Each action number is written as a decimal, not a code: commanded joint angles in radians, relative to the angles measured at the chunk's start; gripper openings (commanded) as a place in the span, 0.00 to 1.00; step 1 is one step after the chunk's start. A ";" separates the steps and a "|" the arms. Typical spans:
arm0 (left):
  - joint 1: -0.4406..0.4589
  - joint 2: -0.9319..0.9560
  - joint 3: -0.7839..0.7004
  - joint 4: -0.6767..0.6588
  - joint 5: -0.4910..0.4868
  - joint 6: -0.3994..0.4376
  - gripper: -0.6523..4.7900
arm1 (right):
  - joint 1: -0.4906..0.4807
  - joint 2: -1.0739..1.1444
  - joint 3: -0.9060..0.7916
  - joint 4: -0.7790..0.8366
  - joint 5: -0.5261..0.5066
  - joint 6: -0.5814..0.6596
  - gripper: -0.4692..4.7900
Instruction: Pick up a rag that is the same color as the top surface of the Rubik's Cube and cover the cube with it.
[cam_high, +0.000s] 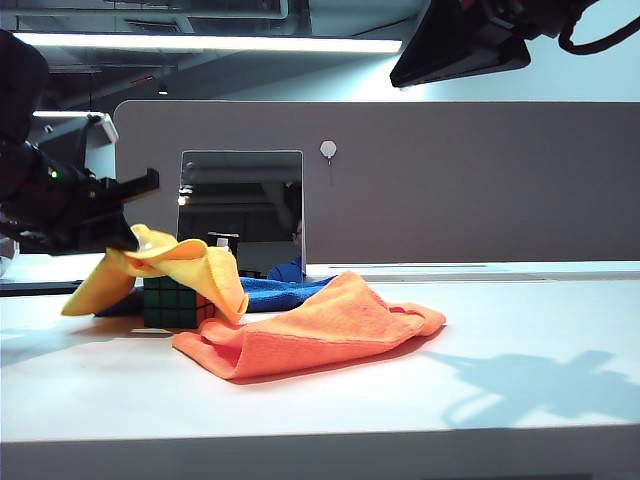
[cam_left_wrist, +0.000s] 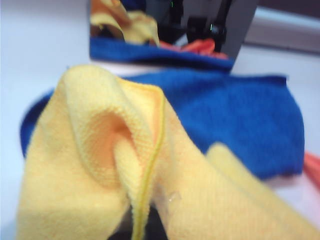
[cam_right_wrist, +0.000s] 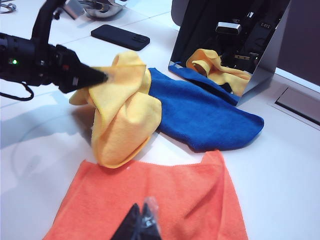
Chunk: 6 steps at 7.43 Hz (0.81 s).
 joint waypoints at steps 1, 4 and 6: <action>-0.014 -0.005 0.003 -0.338 0.169 0.004 1.00 | 0.001 0.018 0.005 0.014 -0.002 0.002 0.08; -0.014 -0.007 0.004 -0.237 0.266 -0.042 1.00 | 0.001 0.020 0.005 0.013 -0.001 0.002 0.08; -0.010 -0.092 0.005 -0.161 0.266 -0.049 1.00 | 0.001 0.020 0.005 0.013 -0.001 0.002 0.08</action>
